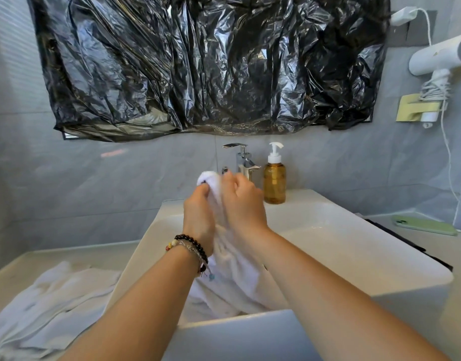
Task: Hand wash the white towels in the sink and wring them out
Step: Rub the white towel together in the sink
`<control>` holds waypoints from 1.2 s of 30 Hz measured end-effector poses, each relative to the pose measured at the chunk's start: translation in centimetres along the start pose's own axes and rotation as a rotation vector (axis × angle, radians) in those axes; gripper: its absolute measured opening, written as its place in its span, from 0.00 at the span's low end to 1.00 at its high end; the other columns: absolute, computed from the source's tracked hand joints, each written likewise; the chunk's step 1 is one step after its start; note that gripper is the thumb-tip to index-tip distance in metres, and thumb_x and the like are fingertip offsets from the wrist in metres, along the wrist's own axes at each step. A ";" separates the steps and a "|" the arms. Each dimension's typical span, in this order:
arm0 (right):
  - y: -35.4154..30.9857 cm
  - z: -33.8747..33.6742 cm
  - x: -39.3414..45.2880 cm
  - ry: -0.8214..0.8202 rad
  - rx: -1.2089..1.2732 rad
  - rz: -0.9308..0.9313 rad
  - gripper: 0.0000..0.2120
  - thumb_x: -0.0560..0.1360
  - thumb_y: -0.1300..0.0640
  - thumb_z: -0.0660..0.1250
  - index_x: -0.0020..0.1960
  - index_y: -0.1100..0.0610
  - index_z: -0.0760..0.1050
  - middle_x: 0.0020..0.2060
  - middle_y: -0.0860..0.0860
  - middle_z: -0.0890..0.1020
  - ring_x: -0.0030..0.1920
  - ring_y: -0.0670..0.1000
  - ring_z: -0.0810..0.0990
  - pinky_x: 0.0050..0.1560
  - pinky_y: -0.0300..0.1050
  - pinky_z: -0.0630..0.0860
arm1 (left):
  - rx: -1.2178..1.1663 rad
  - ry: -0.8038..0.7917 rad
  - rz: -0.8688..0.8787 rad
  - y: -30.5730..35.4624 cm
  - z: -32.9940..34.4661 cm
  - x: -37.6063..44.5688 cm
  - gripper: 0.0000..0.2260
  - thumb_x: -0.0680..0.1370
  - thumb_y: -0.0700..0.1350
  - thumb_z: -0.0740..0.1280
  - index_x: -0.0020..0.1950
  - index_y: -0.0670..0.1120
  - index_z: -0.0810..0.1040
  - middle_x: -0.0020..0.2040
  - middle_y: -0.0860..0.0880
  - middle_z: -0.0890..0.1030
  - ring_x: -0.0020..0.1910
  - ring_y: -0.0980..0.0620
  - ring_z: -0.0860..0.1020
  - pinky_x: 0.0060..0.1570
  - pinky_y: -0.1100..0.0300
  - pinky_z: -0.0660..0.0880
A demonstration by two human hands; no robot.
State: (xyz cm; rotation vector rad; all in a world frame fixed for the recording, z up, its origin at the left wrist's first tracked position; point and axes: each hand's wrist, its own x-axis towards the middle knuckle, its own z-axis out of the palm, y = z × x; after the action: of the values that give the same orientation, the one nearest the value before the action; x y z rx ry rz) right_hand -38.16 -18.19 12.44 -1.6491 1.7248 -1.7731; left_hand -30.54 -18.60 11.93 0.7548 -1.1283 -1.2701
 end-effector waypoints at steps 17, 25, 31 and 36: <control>2.2 -1.7 2.2 0.000 0.071 0.058 0.18 0.79 0.49 0.63 0.34 0.56 0.67 0.31 0.50 0.72 0.32 0.48 0.69 0.33 0.44 0.64 | 0.167 -0.011 0.115 -0.5 1.4 0.4 0.13 0.81 0.53 0.60 0.43 0.46 0.72 0.39 0.46 0.71 0.39 0.49 0.70 0.41 0.55 0.68; 4.5 -4.4 1.4 -0.482 0.443 0.304 0.08 0.80 0.60 0.64 0.54 0.59 0.81 0.44 0.52 0.84 0.42 0.50 0.81 0.40 0.42 0.77 | 0.095 0.038 0.091 0.6 -1.4 1.6 0.10 0.77 0.51 0.64 0.47 0.45 0.74 0.43 0.44 0.73 0.42 0.47 0.73 0.46 0.50 0.71; 4.3 -4.9 1.7 0.130 0.045 -0.077 0.07 0.79 0.59 0.62 0.45 0.54 0.77 0.35 0.46 0.78 0.36 0.46 0.73 0.33 0.31 0.65 | 0.172 -0.312 -0.222 2.0 -1.3 -0.5 0.12 0.76 0.52 0.70 0.39 0.45 0.85 0.36 0.47 0.83 0.35 0.50 0.82 0.44 0.58 0.78; 3.7 -4.7 0.6 0.183 -0.029 -0.444 0.24 0.78 0.42 0.54 0.69 0.53 0.70 0.64 0.51 0.76 0.65 0.54 0.72 0.64 0.50 0.68 | -0.016 -0.362 -0.255 1.8 -0.7 -0.4 0.18 0.83 0.53 0.59 0.58 0.41 0.80 0.51 0.44 0.85 0.49 0.49 0.84 0.55 0.57 0.79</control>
State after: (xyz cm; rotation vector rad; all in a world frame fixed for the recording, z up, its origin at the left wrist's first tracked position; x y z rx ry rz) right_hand -43.94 -17.03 11.21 -2.0660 1.5419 -2.1555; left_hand -29.26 -17.99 13.26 0.6888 -1.3383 -1.6768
